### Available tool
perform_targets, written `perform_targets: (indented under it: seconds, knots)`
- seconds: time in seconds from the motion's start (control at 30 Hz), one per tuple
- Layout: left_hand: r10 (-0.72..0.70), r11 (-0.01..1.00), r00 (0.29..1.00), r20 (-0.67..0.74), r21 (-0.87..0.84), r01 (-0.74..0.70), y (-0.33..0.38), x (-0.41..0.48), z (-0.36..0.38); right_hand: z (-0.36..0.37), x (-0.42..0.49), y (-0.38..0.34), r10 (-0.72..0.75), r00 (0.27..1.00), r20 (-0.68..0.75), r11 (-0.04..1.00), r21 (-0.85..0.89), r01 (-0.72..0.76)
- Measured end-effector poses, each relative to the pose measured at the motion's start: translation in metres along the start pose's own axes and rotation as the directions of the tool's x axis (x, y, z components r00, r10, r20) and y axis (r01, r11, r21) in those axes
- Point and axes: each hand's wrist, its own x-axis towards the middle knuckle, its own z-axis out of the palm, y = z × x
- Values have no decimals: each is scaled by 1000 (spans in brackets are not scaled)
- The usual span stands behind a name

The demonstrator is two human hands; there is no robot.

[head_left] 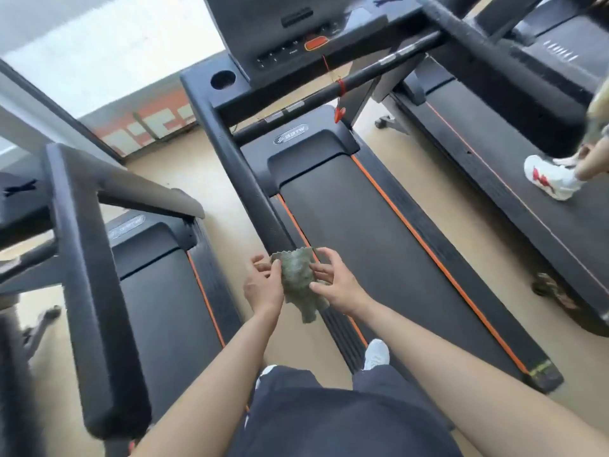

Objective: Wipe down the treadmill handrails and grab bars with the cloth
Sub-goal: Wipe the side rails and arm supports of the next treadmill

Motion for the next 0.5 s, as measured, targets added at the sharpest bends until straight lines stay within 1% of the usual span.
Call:
perform_targets:
  seconds: [0.07, 0.1, 0.17, 0.2, 0.27, 0.37, 0.5]
  knots:
    - [-49, 994, 998, -42, -97, 45, 0, -14, 2, -9, 1, 3, -6, 1000, 15, 1000, -12, 6]
    - [-49, 995, 998, -35, -90, 46, -3, -20, 3, -12, 4, 5, -14, 999, 30, 999, -30, 15]
    - [-42, 999, 999, 9, -4, 42, -13, -31, 5, -17, 9, 6, -32, 996, 78, 993, -112, 41]
    - [-47, 999, 998, 31, 9, 47, -19, -35, 7, -18, 10, 6, -32, 993, 111, 987, -150, 49]
    - [-68, 997, 996, 58, -42, 70, -22, -41, 14, -24, 14, 4, -11, 985, 173, 982, -185, 44]
    - [-114, 989, 992, 45, -93, 118, -22, -41, 24, -31, 21, 3, 3, 972, 237, 974, -222, 51]
    - [-123, 991, 992, 39, -54, 126, -13, -39, 22, -27, 28, -3, -16, 954, 301, 947, -302, 111]
